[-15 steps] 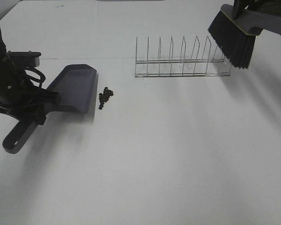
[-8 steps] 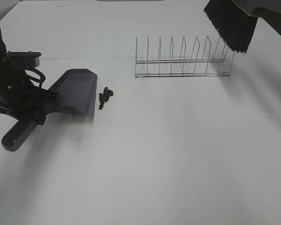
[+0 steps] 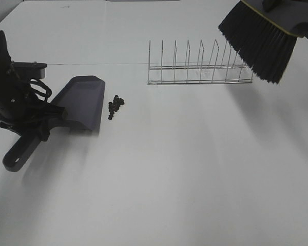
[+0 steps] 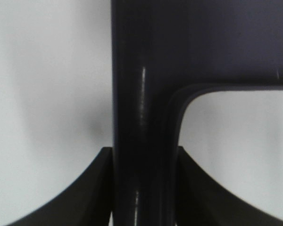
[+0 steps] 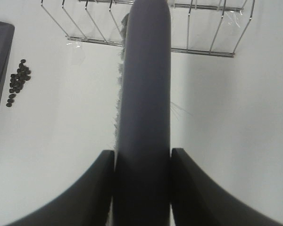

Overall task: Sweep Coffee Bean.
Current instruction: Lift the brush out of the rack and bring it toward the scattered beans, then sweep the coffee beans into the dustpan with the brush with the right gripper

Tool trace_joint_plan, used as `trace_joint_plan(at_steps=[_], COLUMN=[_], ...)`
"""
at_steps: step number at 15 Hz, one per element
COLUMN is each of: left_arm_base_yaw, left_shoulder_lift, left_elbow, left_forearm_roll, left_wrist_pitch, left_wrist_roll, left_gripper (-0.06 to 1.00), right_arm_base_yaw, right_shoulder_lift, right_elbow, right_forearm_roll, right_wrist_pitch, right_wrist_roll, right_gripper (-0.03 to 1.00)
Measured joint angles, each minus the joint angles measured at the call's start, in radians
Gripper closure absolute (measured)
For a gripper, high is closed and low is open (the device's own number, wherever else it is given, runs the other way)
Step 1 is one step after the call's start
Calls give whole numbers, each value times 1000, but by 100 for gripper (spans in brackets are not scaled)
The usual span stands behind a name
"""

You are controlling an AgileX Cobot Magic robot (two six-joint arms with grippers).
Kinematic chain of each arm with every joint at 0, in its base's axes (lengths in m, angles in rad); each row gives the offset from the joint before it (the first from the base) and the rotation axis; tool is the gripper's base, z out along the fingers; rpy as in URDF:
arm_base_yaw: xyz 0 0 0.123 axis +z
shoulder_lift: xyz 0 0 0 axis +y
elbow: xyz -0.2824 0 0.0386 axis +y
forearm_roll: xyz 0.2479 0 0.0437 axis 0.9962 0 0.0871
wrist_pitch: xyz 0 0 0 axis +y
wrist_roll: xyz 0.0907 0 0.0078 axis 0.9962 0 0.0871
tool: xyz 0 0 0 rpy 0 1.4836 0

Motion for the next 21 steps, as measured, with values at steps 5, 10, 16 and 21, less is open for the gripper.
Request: trace_joint_plan(at_steps=[5,10,16,21], left_arm_base_yaw=[-8,-62,-62,-62], left_shoulder_lift=[59,88,105,111], left_elbow=[9,11,2,-3], left_forearm_roll=[20,23,21,16], left_wrist_pitch=[-16,4,18,30], left_wrist_roll=[-37,-70,-71,-71], left_gripper=[62,62,62,62], right_arm_base_yaw=[148,264,309,479], right_shoulder_lift=[-14,87,241,413], right_elbow=[273,336,311,69], right_forearm_roll=[-79,-173,-177,-174], right_wrist_pitch=[-272,-398,-450,-351], right_wrist_roll=[-6,99,101,147], right_gripper=[70,70,70,70])
